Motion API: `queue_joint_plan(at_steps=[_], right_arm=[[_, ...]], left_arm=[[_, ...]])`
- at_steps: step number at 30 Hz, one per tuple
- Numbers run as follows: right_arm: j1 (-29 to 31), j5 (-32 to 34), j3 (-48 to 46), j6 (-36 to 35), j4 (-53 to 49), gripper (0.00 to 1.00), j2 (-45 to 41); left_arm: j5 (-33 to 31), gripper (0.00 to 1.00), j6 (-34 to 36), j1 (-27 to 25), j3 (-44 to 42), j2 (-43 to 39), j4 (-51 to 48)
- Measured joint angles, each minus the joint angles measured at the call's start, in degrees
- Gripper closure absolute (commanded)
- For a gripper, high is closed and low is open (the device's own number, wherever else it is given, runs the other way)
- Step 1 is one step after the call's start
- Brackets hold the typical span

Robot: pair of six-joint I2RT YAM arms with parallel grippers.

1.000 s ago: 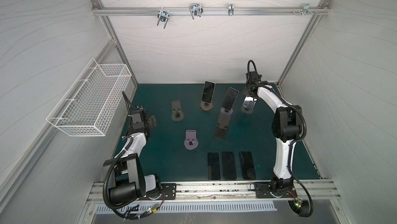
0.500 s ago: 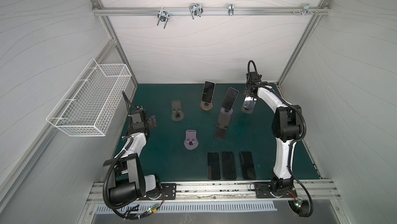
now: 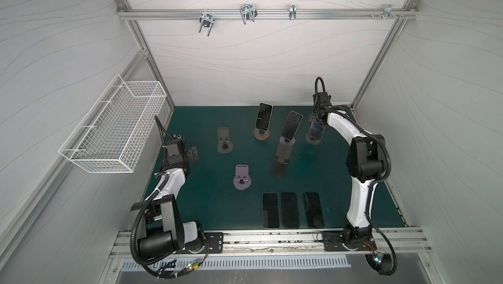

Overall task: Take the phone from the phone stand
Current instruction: 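Carry the phone with the right gripper toward the robot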

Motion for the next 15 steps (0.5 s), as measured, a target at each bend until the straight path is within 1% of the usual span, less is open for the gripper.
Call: queue_joint_plan(at_steps=[11,12,15], right_arm=[[0.00,-1.14,1.03,-2.10,-4.17,0.34,-4.13],[0.00,-1.40,1.11,-2.27,-4.70,0.36,-4.55],[0.00,-3.41,1.09,-3.15,-6.32,0.37,-6.47]], left_arm=[[0.20,0.01,0.02,0.00,0.00,0.00,0.00],[0.20,0.01,0.02,0.00,0.00,0.00,0.00],[0.22,0.01,0.02,0.00,0.00,0.00,0.00]])
